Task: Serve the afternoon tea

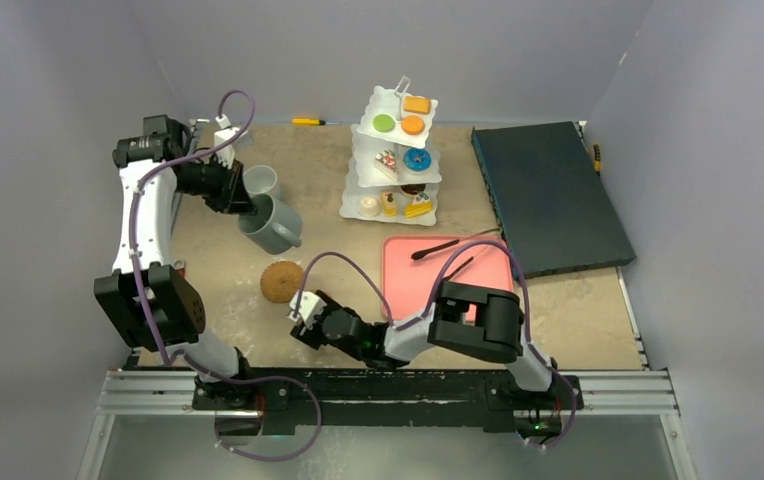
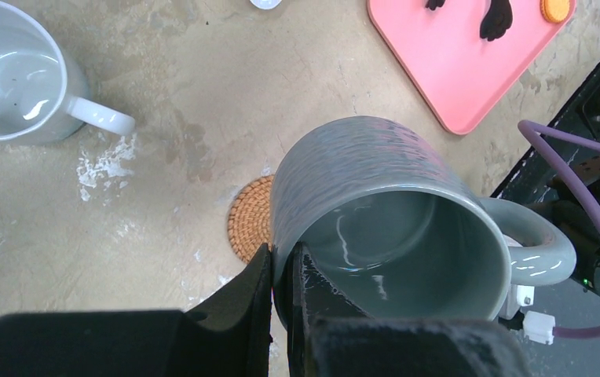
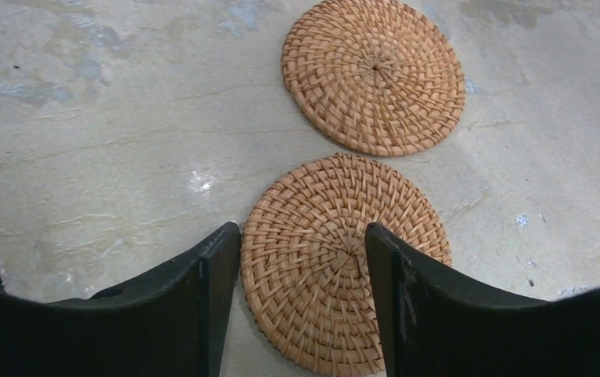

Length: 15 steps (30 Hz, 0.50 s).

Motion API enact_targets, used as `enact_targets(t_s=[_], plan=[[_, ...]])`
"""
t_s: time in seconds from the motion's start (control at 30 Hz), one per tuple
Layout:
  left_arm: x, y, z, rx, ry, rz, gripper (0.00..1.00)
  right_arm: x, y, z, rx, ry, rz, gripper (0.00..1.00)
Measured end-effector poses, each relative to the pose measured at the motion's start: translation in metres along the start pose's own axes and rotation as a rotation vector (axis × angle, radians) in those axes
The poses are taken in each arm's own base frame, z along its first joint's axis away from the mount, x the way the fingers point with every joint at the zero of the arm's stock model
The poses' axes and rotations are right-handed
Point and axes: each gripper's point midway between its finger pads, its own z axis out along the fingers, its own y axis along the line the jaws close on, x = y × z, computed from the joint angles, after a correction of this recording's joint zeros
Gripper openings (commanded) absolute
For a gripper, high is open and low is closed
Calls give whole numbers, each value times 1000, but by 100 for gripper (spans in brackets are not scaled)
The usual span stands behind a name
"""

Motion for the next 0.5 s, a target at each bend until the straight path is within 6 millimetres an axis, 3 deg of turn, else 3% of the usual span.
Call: enact_targets(t_s=[0.17, 0.37, 0.5], plan=[[-2, -2, -3, -1, -1, 6, 0, 4, -14, 2, 30, 14, 61, 60], [3, -3, -4, 2, 15, 12, 0, 13, -56, 0, 98, 36, 135, 57], [16, -3, 0, 0, 41, 3, 0, 16, -72, -1, 107, 43, 151, 58]])
